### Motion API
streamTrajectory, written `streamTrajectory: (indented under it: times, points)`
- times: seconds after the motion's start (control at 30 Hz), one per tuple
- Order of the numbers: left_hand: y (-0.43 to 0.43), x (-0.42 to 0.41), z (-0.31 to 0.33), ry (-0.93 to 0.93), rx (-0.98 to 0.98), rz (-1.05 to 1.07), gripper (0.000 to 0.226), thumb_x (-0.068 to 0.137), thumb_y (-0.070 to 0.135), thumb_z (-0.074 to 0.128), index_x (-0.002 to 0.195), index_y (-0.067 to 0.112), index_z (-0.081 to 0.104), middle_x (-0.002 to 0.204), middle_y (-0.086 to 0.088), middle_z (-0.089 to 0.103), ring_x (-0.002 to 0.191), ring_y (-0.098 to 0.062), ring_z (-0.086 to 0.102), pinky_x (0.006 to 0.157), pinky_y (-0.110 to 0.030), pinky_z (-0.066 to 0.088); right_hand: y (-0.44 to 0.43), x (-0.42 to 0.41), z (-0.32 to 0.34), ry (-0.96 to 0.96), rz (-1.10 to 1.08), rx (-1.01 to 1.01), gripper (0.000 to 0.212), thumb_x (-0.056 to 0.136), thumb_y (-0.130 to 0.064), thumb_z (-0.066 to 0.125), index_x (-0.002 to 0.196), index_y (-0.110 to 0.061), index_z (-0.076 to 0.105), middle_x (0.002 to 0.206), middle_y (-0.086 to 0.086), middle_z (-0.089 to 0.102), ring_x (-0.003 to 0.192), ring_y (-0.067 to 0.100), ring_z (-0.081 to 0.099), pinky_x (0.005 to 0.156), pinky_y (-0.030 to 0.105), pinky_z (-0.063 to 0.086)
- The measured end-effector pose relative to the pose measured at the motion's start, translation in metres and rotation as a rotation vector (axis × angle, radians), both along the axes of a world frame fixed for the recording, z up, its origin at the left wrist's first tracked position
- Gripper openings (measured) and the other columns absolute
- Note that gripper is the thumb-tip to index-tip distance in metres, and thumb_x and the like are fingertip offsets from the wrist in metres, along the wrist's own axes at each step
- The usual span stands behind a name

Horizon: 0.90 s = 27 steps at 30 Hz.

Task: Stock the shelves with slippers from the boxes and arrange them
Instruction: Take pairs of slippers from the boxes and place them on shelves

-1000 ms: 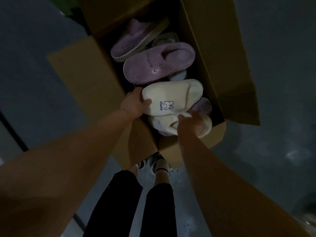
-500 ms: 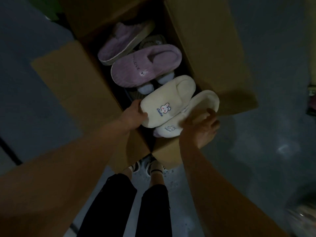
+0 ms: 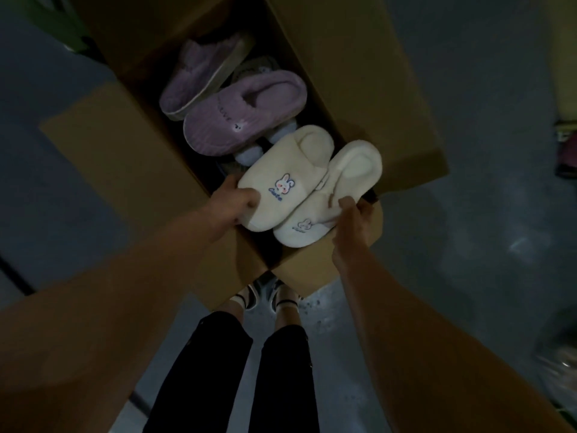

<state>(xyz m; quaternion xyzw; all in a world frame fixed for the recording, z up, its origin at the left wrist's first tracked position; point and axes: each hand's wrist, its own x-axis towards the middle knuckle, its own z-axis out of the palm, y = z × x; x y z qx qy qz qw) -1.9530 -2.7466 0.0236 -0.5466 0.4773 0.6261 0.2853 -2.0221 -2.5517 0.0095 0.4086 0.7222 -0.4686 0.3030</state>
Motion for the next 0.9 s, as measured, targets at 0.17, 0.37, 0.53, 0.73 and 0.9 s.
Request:
streamTrajectory:
  times: [0.17, 0.37, 0.53, 0.73, 0.9]
  points:
    - [0.001, 0.014, 0.033, -0.045, 0.142, 0.165, 0.060, 0.074, 0.015, 0.057, 0.132, 0.013, 0.044, 0.130, -0.015, 0.056, 0.116, -0.032, 0.056, 0.092, -0.046, 0.049, 0.014, 0.001, 0.031, -0.106, 0.036, -0.149, 0.058, 0.075, -0.064, 0.067, 0.127, -0.040, 0.059, 0.123, -0.008, 0.066, 0.111, 0.019, 0.065, 0.094, 0.045, 0.055]
    - [0.013, 0.051, 0.094, -0.105, 0.277, 0.325, 0.032, 0.092, 0.008, 0.042, 0.121, 0.012, 0.055, 0.102, -0.005, 0.065, 0.088, -0.018, 0.059, 0.069, -0.029, 0.046, 0.025, 0.015, 0.090, -0.176, 0.133, -0.332, 0.048, 0.087, -0.042, 0.069, 0.132, -0.034, 0.056, 0.125, -0.004, 0.067, 0.109, 0.021, 0.067, 0.081, 0.042, 0.058]
    - [0.025, 0.075, 0.161, -0.122, 0.325, 0.590, 0.025, 0.093, 0.008, 0.041, 0.110, 0.014, 0.059, 0.097, -0.005, 0.068, 0.085, -0.018, 0.062, 0.053, -0.023, 0.055, 0.012, 0.032, 0.154, -0.169, 0.079, -0.428, 0.066, 0.077, -0.011, 0.077, 0.137, -0.026, 0.052, 0.128, 0.006, 0.065, 0.112, 0.032, 0.065, 0.090, 0.053, 0.055]
    - [0.019, 0.102, 0.253, -0.016, 0.257, 0.704, 0.046, 0.089, 0.011, 0.045, 0.134, 0.010, 0.051, 0.115, -0.010, 0.064, 0.097, -0.022, 0.062, 0.064, -0.028, 0.056, -0.011, 0.050, 0.255, -0.166, -0.033, -0.542, 0.038, 0.091, -0.010, 0.066, 0.129, -0.012, 0.058, 0.123, 0.012, 0.068, 0.103, 0.025, 0.070, 0.077, 0.039, 0.060]
    - [0.013, 0.115, 0.329, 0.140, 0.228, 0.797, 0.034, 0.095, 0.009, 0.040, 0.127, 0.005, 0.051, 0.089, -0.011, 0.062, 0.060, -0.016, 0.063, 0.038, -0.021, 0.046, -0.033, 0.055, 0.327, -0.147, 0.084, -0.568, 0.048, 0.093, -0.007, 0.058, 0.139, -0.015, 0.050, 0.129, 0.011, 0.065, 0.109, 0.027, 0.065, 0.072, 0.037, 0.058]
